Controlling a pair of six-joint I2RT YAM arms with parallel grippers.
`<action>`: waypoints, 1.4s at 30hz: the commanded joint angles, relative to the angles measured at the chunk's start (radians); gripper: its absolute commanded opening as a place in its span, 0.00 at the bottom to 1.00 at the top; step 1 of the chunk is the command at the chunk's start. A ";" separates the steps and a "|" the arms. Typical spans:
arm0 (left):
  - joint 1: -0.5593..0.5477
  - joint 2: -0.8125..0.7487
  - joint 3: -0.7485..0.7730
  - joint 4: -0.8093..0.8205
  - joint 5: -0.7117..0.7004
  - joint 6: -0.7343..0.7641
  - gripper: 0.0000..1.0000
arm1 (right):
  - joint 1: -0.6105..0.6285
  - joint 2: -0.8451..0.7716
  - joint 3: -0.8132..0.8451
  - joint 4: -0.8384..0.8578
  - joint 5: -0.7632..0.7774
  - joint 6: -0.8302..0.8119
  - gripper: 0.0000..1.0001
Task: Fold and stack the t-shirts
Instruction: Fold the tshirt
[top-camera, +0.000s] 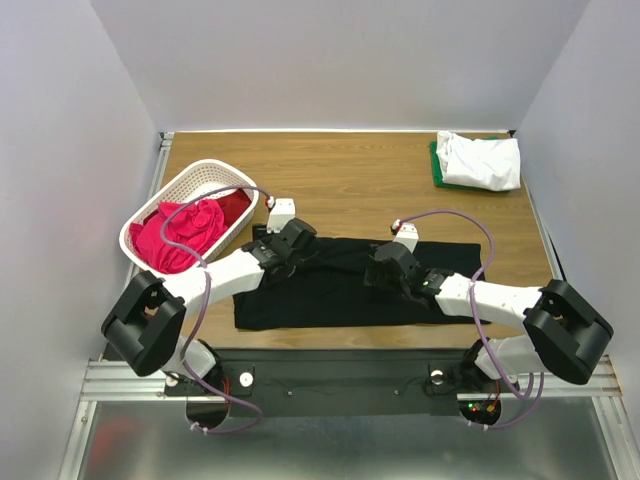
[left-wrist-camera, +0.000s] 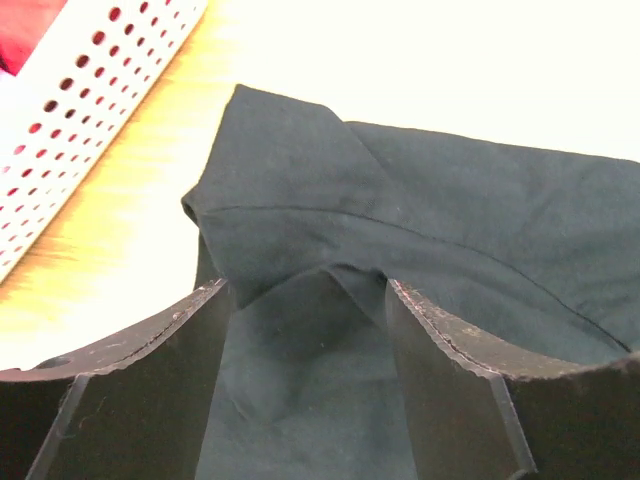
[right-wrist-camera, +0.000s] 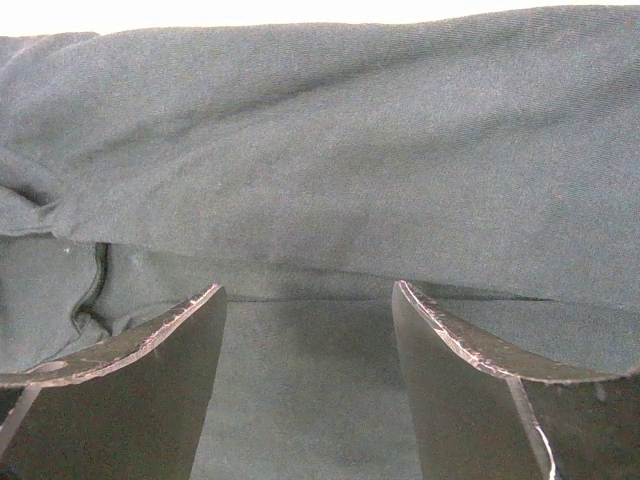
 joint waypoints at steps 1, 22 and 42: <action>0.005 0.018 0.045 -0.048 -0.097 0.006 0.74 | -0.005 -0.007 -0.005 0.022 0.013 0.008 0.73; -0.012 -0.014 -0.070 0.185 0.275 0.001 0.65 | -0.005 0.007 0.009 0.022 0.002 -0.001 0.73; -0.012 -0.006 -0.127 0.200 0.347 -0.037 0.17 | -0.005 0.010 0.004 0.022 0.002 0.008 0.73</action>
